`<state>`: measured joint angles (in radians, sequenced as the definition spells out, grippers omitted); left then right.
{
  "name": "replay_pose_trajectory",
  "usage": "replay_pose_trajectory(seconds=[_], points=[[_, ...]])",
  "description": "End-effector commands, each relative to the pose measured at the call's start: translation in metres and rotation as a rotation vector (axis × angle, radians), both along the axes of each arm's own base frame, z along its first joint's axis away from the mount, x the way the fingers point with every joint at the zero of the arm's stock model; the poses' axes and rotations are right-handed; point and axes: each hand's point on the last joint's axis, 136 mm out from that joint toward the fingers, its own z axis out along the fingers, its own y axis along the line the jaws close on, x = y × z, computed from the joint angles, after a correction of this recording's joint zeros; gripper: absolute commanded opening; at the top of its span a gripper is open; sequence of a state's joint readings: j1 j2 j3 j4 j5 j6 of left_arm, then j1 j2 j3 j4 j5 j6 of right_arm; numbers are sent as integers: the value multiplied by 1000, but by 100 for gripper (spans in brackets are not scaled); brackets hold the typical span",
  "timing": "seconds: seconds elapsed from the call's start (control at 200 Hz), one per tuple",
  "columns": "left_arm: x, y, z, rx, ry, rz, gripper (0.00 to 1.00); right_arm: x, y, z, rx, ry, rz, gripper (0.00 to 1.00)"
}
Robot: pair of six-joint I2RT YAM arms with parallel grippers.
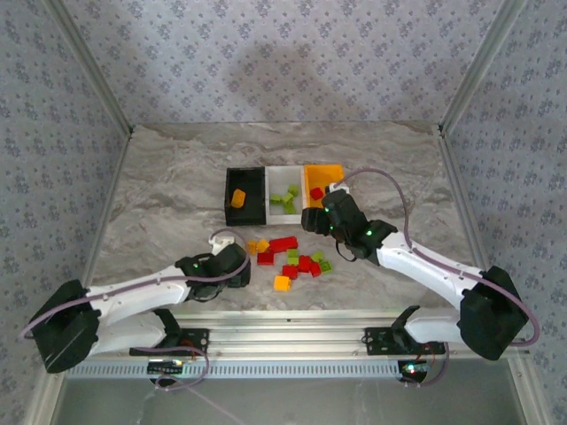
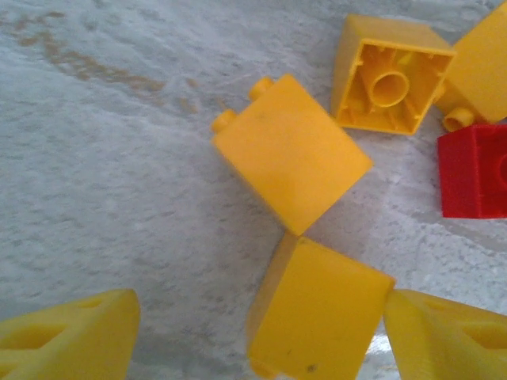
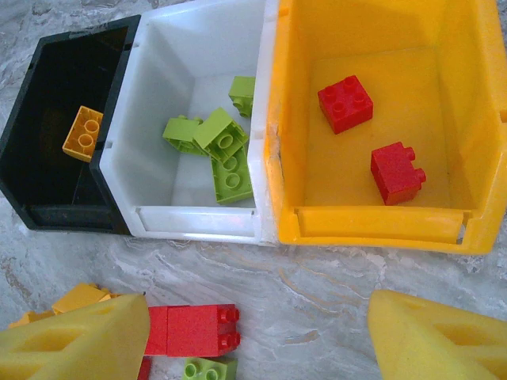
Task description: Sort the legos into containers by color
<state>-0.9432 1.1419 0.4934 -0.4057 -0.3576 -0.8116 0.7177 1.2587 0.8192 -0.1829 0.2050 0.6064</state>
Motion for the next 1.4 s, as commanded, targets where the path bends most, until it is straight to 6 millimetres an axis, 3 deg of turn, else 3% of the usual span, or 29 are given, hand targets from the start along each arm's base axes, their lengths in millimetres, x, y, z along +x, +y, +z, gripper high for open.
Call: replay_pose_trajectory(seconds=[0.0,0.185,0.435,0.53,0.685,0.824,0.989,1.089,1.194,1.394], points=[[3,-12,-10,2,26,-50,77,-2,-3,0,10,2,-13,75],[9,-15,-18,45,34,-70,56,-4,-7,3,10,-8,-22,75],[-12,-4,-14,17,92,-58,34,-4,-10,6,15,-18,-28,75],[-22,-3,1,-9,86,-60,31,-4,-9,6,17,-19,-28,75],[-15,-11,52,-103,-7,-67,31,-6,-12,2,40,-9,-49,75],[25,-20,98,-146,-96,-51,30,-10,-13,-4,43,8,-52,75],[106,-30,123,-174,-170,29,28,-16,-17,-14,27,34,-62,75],[150,-32,121,-128,-157,64,26,-21,-20,-17,18,40,-64,75],[185,-30,113,-95,-141,92,27,-26,-22,-18,12,43,-62,75],[222,-26,92,-59,-85,111,29,-31,-23,-17,31,44,-70,75]])
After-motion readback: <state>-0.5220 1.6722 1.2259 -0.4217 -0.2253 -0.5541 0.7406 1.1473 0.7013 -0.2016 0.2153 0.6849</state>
